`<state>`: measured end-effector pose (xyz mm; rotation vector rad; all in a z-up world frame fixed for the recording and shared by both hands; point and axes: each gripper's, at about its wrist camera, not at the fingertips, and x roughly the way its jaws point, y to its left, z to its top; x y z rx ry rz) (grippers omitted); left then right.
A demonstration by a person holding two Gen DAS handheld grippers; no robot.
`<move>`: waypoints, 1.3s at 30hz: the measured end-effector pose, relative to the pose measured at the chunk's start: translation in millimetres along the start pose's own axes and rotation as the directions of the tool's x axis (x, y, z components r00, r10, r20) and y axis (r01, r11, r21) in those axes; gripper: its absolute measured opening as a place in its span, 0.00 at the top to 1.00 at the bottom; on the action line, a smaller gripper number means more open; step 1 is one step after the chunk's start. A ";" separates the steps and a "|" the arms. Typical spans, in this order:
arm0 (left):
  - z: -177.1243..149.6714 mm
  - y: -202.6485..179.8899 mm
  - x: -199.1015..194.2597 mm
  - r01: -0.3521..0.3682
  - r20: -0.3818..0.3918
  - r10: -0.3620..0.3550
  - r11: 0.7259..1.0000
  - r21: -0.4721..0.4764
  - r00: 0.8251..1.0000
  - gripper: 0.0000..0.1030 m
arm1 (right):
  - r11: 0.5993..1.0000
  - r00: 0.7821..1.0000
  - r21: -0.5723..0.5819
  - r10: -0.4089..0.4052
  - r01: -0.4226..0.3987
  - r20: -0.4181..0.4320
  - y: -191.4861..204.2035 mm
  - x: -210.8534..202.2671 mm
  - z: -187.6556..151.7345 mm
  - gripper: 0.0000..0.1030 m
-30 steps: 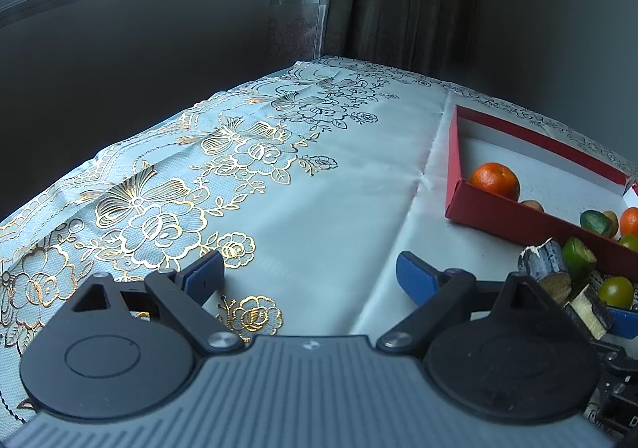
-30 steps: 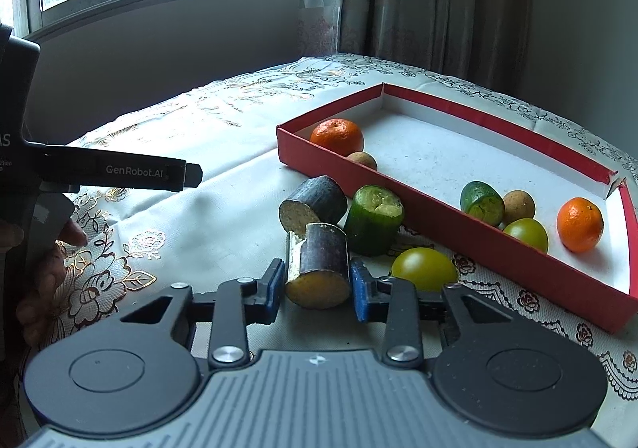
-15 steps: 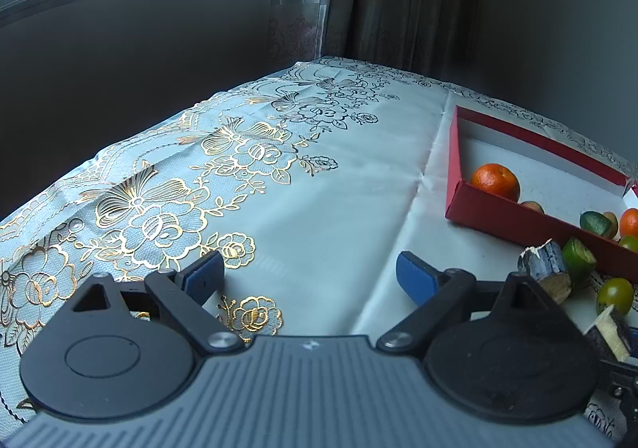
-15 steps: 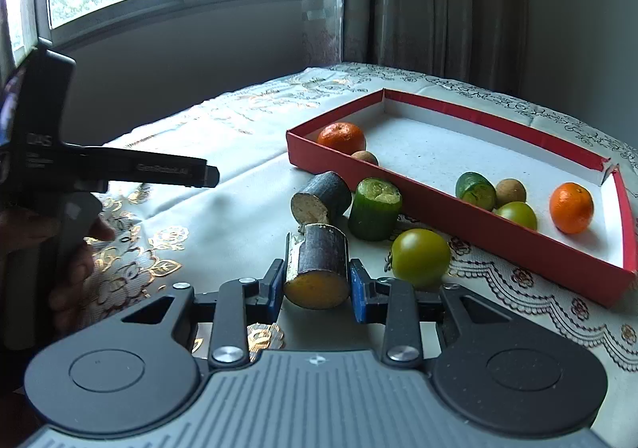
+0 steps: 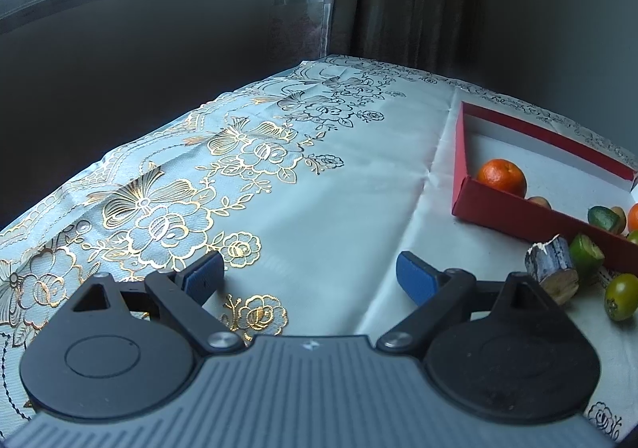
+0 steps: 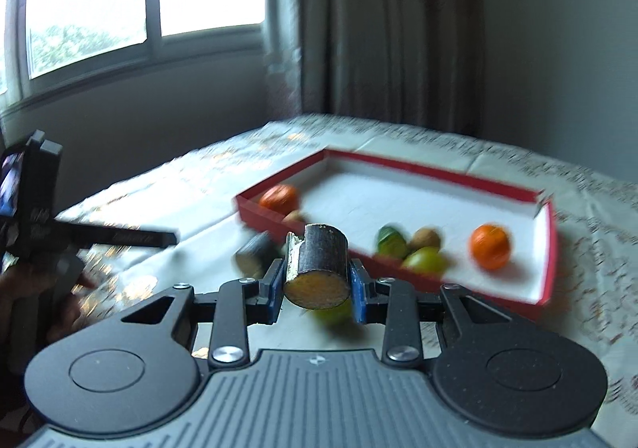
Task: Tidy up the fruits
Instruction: 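Carry the cucumber piece into the red box beside the orange and release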
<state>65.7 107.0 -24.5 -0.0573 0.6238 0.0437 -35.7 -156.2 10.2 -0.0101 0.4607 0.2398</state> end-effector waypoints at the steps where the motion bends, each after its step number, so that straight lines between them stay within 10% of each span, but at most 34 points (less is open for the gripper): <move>1: 0.0 -0.1 0.0 -0.002 0.000 0.002 1.000 0.001 1.000 0.10 | 1.000 1.000 0.006 -0.010 0.010 0.011 -5.4 -0.9 3.9 0.68; 15: 0.2 1.1 0.9 -0.001 -0.008 0.001 1.000 -0.003 1.000 0.10 | 0.991 0.984 0.072 -0.125 0.116 0.131 -59.1 0.2 53.8 0.68; 39: 0.4 2.5 -3.1 0.047 0.018 -0.047 0.999 -0.013 0.999 0.10 | 0.971 0.980 0.139 -0.184 0.194 -0.078 -95.5 61.2 22.7 0.68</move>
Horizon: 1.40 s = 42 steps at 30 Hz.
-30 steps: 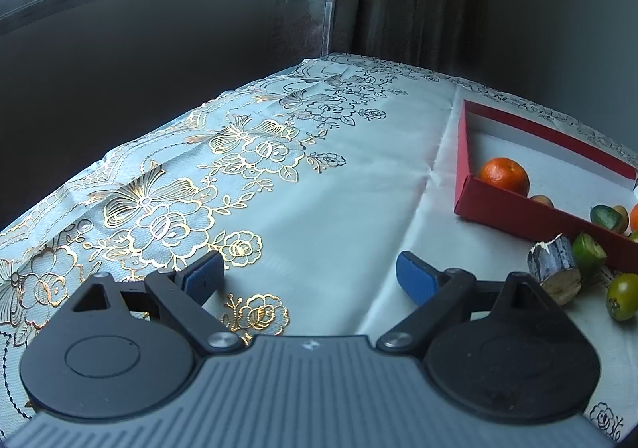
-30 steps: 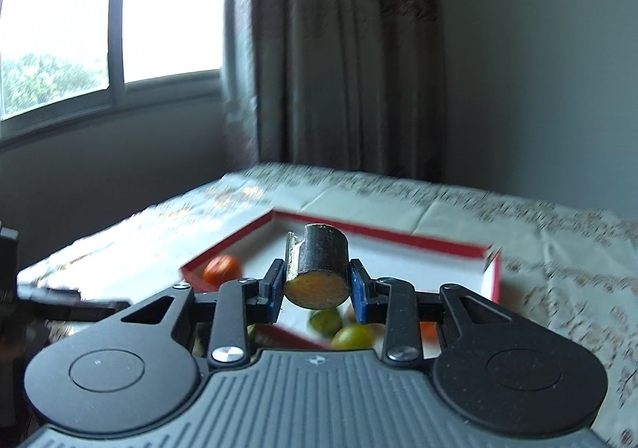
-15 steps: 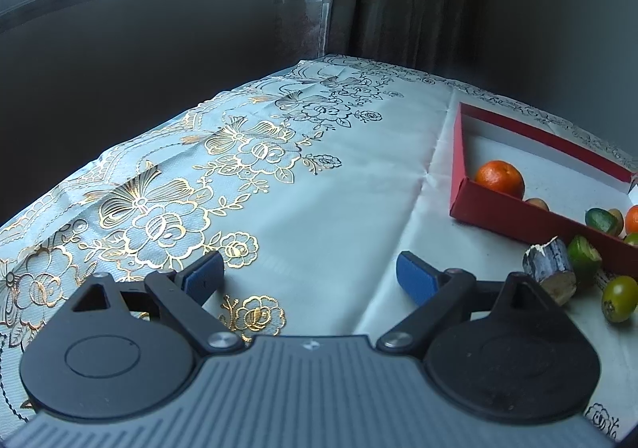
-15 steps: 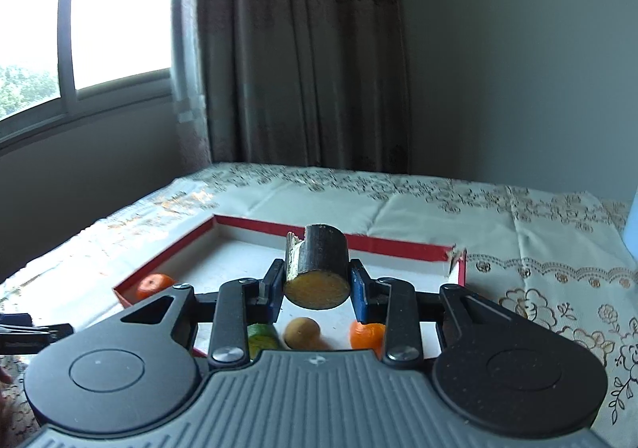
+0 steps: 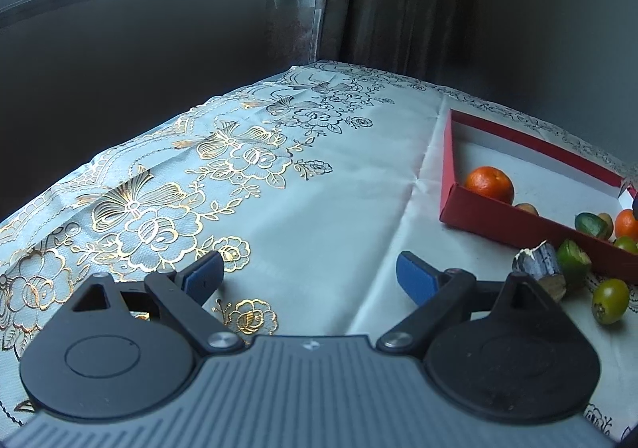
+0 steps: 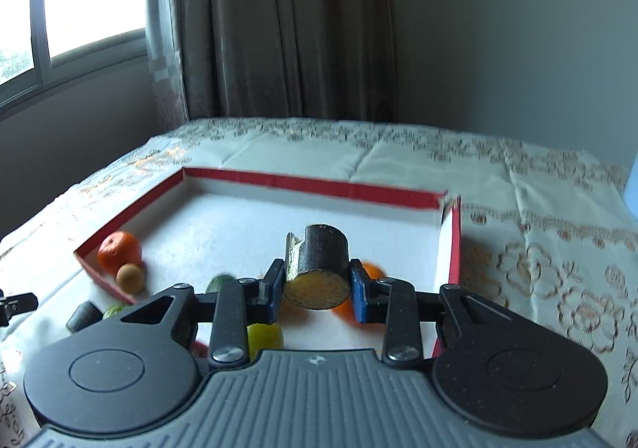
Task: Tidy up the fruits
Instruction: 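Carry the cucumber piece into the red box beside the orange and release, then withdraw the open right gripper from the box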
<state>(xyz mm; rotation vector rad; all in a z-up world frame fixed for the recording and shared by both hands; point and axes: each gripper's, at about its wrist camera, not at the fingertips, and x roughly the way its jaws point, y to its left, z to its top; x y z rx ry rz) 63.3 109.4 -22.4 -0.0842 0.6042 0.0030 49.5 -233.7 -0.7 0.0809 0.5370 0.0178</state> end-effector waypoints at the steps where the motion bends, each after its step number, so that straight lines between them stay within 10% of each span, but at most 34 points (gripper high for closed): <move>1: 0.0 0.3 -0.2 0.001 0.002 -0.001 1.000 -0.003 1.000 0.10 | 1.000 1.000 -0.005 0.000 0.000 -0.003 -0.2 -3.0 -3.5 0.68; 36: -0.5 -12.8 9.9 0.018 -0.058 -0.013 0.996 0.089 0.998 0.09 | 0.998 0.996 0.057 -0.019 0.024 -0.092 -20.1 2.6 -4.7 0.66; 42: -0.9 -14.4 10.0 0.006 -0.063 0.000 0.995 0.100 0.998 0.08 | 0.999 0.998 0.031 0.010 -0.012 0.056 -17.6 -62.6 -7.3 0.41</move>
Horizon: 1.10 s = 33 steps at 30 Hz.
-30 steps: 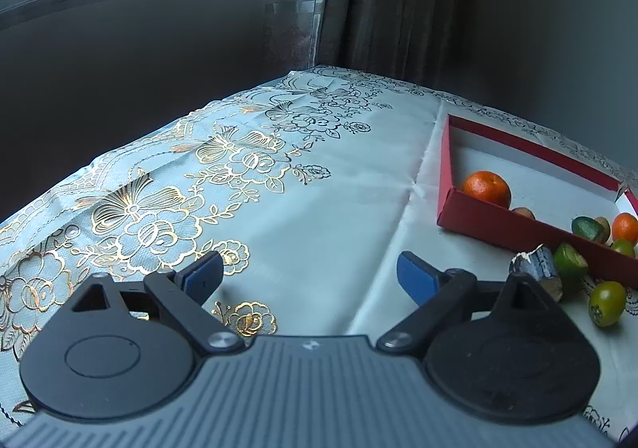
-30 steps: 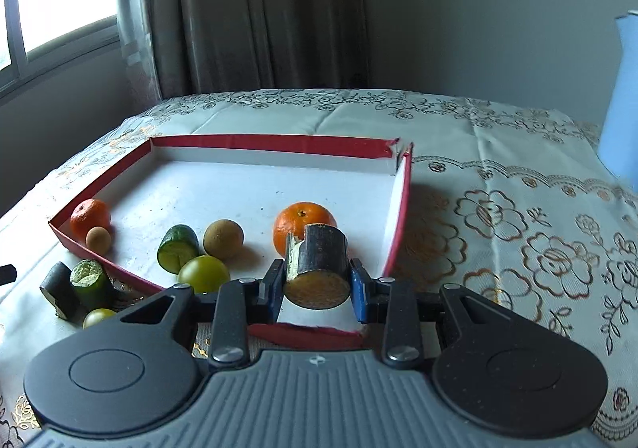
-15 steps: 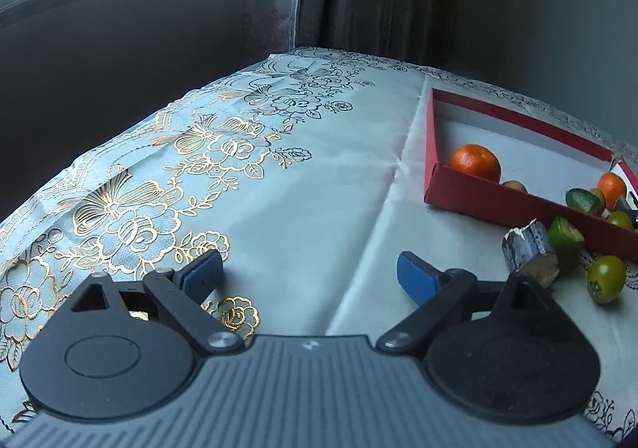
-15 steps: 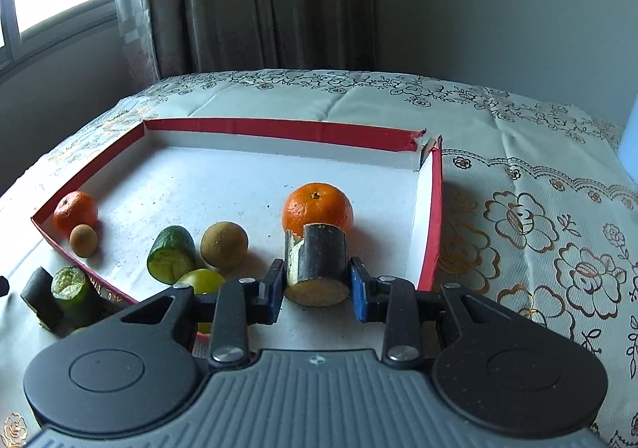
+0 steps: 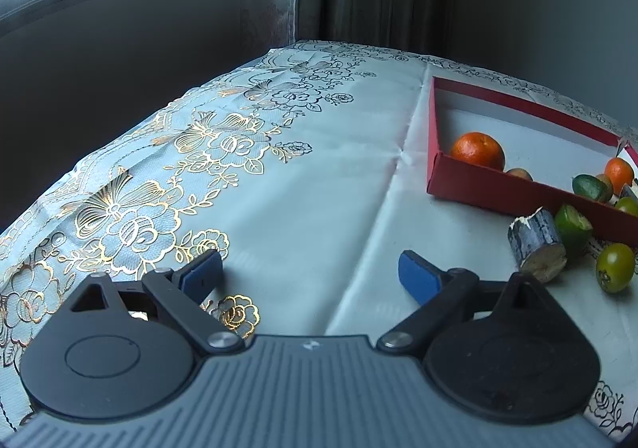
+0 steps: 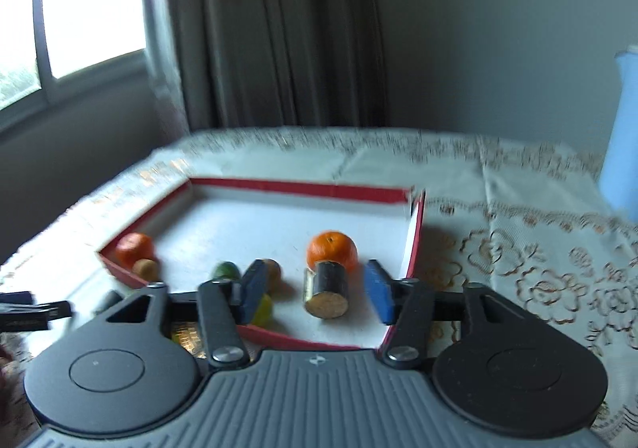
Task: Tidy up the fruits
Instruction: 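Withdraw the open right gripper from the box, then move the left gripper to the green lime on the cloth and close on it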
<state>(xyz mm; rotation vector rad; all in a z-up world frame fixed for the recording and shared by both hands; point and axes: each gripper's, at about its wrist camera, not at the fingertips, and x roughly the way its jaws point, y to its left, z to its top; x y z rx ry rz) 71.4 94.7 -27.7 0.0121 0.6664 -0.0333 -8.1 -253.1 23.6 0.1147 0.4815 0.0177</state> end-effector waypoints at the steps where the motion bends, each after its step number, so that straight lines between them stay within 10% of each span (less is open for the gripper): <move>1: -0.1 -0.3 -0.2 -0.002 0.000 0.002 1.000 0.001 1.000 0.08 | 1.000 1.000 -0.005 0.001 -0.001 0.020 1.0 -10.0 -5.1 0.38; 10: -2.3 0.3 -6.7 -0.020 0.029 0.021 1.000 -0.009 0.999 0.05 | 0.999 0.997 0.025 -0.045 0.047 -0.067 -13.3 -25.6 -67.1 0.30; 17: -7.5 -13.0 -19.3 -0.027 0.068 0.024 0.999 0.041 0.997 0.00 | 0.997 0.987 0.030 -0.060 0.065 -0.147 -18.1 -14.8 -74.5 0.15; 33: -6.3 -93.5 -54.9 0.075 0.083 -0.087 0.987 0.141 0.993 0.00 | 0.991 0.976 -0.044 -0.129 0.123 -0.174 -23.5 -18.1 -75.9 0.15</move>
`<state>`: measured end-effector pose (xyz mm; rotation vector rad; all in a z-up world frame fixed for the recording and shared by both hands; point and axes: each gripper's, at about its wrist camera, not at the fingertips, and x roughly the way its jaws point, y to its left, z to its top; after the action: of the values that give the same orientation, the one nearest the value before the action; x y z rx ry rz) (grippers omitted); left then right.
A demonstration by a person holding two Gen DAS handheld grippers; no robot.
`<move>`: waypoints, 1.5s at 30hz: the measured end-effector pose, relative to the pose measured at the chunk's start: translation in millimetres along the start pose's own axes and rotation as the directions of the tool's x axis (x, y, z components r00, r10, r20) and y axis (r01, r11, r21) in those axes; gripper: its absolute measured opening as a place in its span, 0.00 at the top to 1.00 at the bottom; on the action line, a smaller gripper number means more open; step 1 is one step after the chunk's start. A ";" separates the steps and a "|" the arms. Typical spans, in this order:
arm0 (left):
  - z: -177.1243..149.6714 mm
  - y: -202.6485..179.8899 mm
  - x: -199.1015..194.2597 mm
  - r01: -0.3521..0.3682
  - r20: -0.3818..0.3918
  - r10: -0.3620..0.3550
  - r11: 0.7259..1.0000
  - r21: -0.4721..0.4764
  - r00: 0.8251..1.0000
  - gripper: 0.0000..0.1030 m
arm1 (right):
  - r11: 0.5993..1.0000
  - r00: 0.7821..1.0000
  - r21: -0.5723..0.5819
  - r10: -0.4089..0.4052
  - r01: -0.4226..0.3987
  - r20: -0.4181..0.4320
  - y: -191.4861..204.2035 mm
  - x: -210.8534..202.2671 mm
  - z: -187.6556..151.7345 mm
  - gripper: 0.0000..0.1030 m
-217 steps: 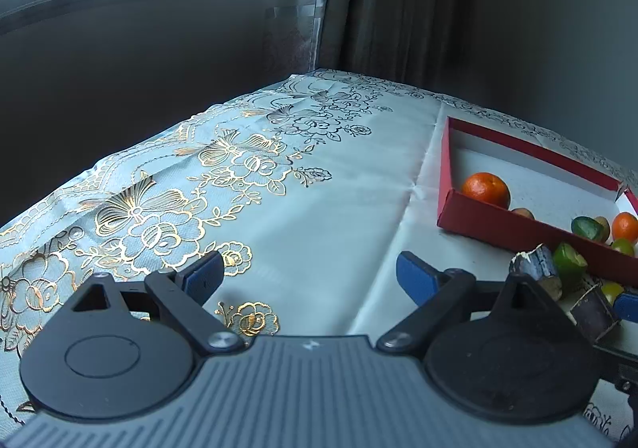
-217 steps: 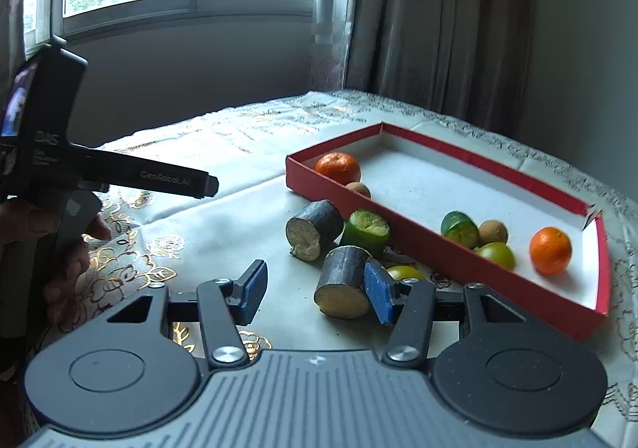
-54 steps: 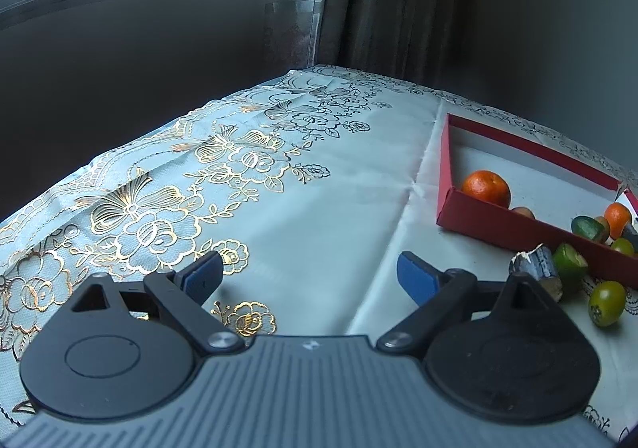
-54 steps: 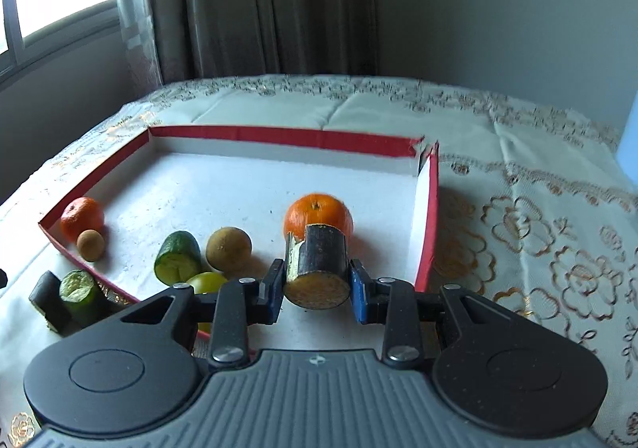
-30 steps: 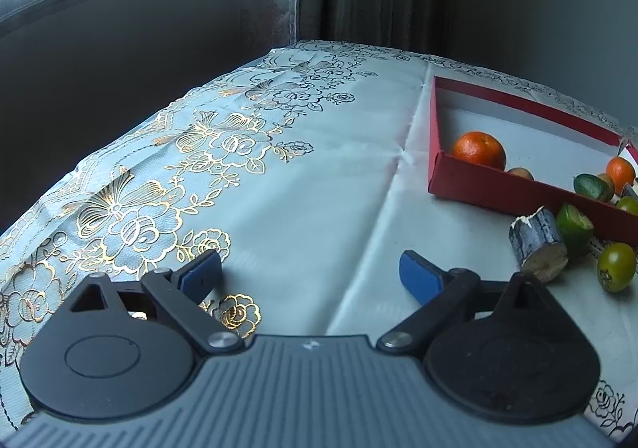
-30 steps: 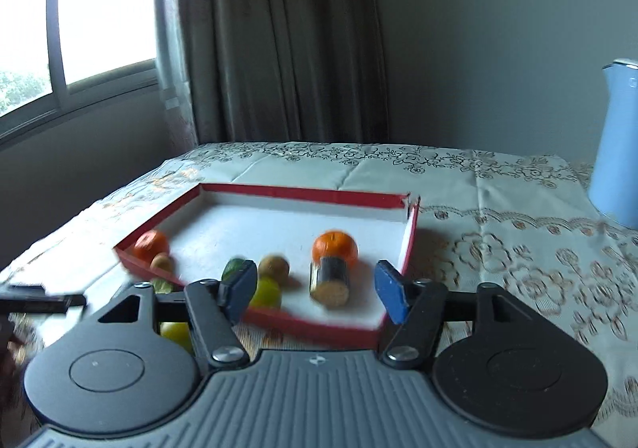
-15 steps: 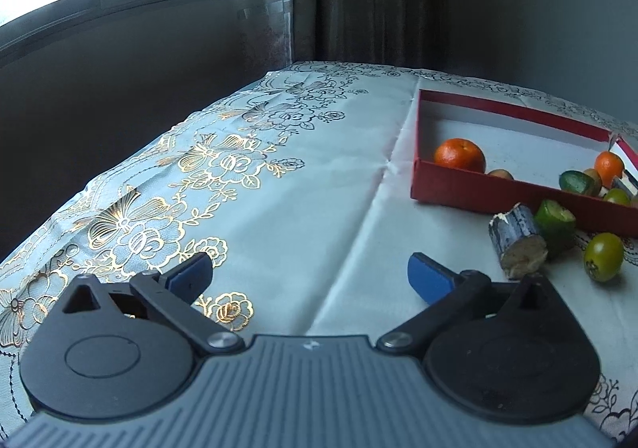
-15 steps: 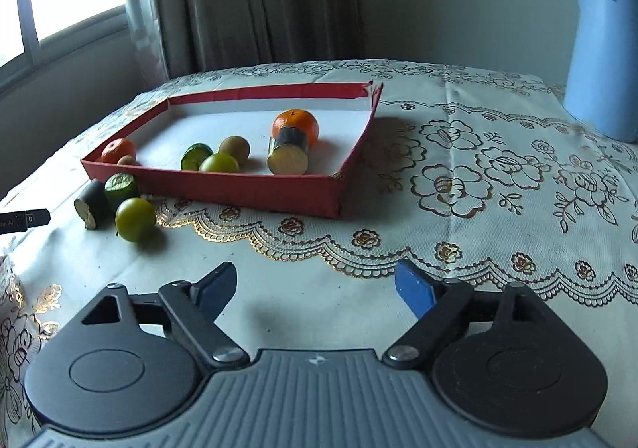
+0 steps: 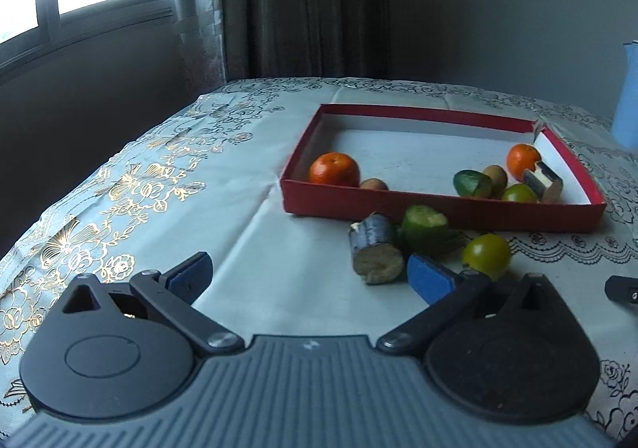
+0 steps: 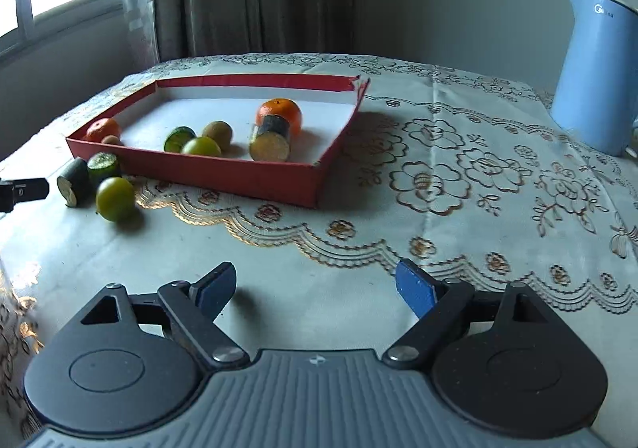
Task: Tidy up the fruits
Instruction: 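Move the left gripper to the green lime on the cloth and close on it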
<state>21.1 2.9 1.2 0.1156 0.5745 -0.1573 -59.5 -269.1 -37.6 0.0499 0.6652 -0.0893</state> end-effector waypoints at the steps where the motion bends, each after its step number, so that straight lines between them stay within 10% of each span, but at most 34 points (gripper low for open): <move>1: 0.9 -6.2 -0.8 0.009 0.002 -0.009 1.000 0.007 1.000 0.00 | 1.000 1.000 -0.006 -0.007 0.007 -0.002 -2.1 -0.4 -0.6 0.15; 31: -9.4 -81.3 9.4 0.238 0.051 -0.251 0.955 0.178 0.967 0.00 | 0.998 0.998 0.010 0.055 -0.056 0.007 -12.4 -3.8 -3.4 0.09; 45: -4.7 -79.8 30.0 0.289 -0.046 -0.285 0.950 0.122 0.957 0.23 | 0.999 0.999 0.000 0.054 -0.054 0.004 -11.4 -2.5 -3.6 0.08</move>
<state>29.1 -78.2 -24.3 0.1587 0.6073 -0.4772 -64.8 -280.0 -39.0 0.0677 0.6598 -0.0371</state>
